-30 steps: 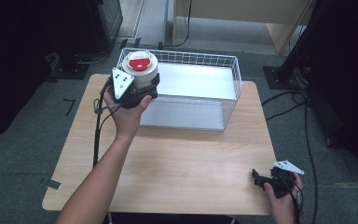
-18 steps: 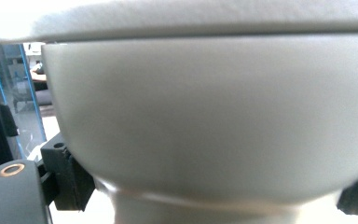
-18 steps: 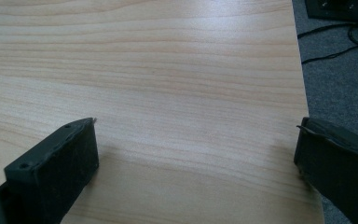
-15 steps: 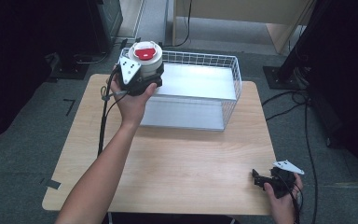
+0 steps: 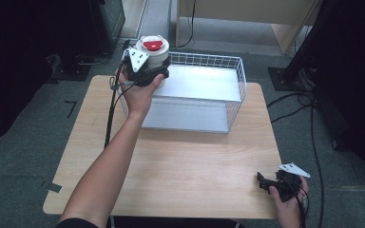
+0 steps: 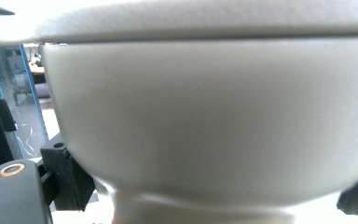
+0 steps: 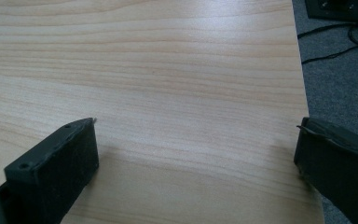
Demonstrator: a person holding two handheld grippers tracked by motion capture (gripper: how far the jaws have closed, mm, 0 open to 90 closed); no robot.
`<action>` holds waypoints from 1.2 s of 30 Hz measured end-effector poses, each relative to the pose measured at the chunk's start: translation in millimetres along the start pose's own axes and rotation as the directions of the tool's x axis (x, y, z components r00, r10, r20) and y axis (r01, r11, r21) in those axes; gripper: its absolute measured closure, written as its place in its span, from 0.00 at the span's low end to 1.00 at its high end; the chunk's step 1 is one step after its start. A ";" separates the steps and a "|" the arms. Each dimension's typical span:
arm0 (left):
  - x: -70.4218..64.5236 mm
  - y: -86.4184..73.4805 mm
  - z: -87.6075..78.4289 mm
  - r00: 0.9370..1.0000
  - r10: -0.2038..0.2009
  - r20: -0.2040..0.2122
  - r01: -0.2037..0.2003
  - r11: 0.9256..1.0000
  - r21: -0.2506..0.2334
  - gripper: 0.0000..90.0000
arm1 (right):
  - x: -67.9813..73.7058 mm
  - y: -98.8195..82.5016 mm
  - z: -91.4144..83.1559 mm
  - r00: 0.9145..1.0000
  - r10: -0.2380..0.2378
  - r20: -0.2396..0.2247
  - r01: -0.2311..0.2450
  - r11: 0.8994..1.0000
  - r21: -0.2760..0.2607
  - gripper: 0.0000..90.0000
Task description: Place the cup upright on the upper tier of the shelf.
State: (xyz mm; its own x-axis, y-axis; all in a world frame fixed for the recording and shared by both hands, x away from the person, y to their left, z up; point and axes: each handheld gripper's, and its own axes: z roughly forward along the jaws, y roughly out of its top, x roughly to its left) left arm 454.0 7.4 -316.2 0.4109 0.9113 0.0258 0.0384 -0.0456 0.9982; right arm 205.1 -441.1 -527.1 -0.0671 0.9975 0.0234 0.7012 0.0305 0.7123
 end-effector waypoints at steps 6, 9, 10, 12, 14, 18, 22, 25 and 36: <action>1.1 1.5 5.7 1.000 0.013 0.009 -0.014 1.000 0.006 0.11 | 0.0 0.0 0.0 1.000 0.000 0.000 0.000 1.000 0.000 0.00; 1.3 0.1 8.0 1.000 0.022 0.003 -0.022 1.000 0.000 0.11 | 0.0 0.1 -0.1 1.000 0.000 0.000 0.000 1.000 0.001 0.00; 2.8 -0.5 9.3 1.000 0.011 0.007 -0.011 1.000 -0.007 0.11 | 0.0 0.0 -0.1 1.000 0.000 0.000 0.000 1.000 0.002 0.00; 3.8 -0.6 9.5 1.000 0.004 0.007 -0.004 1.000 -0.007 0.11 | 0.0 0.1 -0.1 1.000 0.000 0.000 0.000 1.000 0.002 0.00; 5.7 -0.9 9.7 1.000 -0.003 0.015 0.004 1.000 -0.009 0.11 | 0.0 0.1 -0.1 1.000 0.001 0.000 -0.001 1.000 0.002 0.00; 6.9 0.6 8.1 1.000 -0.017 0.017 0.017 1.000 0.009 0.11 | 0.0 0.1 -0.1 1.000 0.000 0.000 0.000 1.000 0.001 0.00; 6.6 1.3 6.4 0.999 -0.017 0.030 0.016 1.000 0.024 0.11 | 0.0 0.0 0.0 1.000 0.000 0.000 0.000 1.000 0.000 0.00; 7.4 1.4 6.1 0.999 -0.031 0.036 0.030 0.999 0.028 0.10 | 0.1 0.0 0.0 1.000 0.000 0.000 0.000 1.000 0.001 0.00; 9.5 -2.4 2.4 0.998 -0.051 0.040 0.049 0.998 0.047 0.04 | 0.0 0.0 0.0 1.000 0.000 0.000 0.000 1.000 0.000 0.00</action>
State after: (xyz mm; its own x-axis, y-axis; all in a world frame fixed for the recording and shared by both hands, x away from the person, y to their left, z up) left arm 460.0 15.1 -318.4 0.4441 0.8956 -0.0270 0.1012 -0.0203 0.9947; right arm 205.1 -441.1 -527.1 -0.0671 0.9975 0.0231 0.7014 0.0307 0.7121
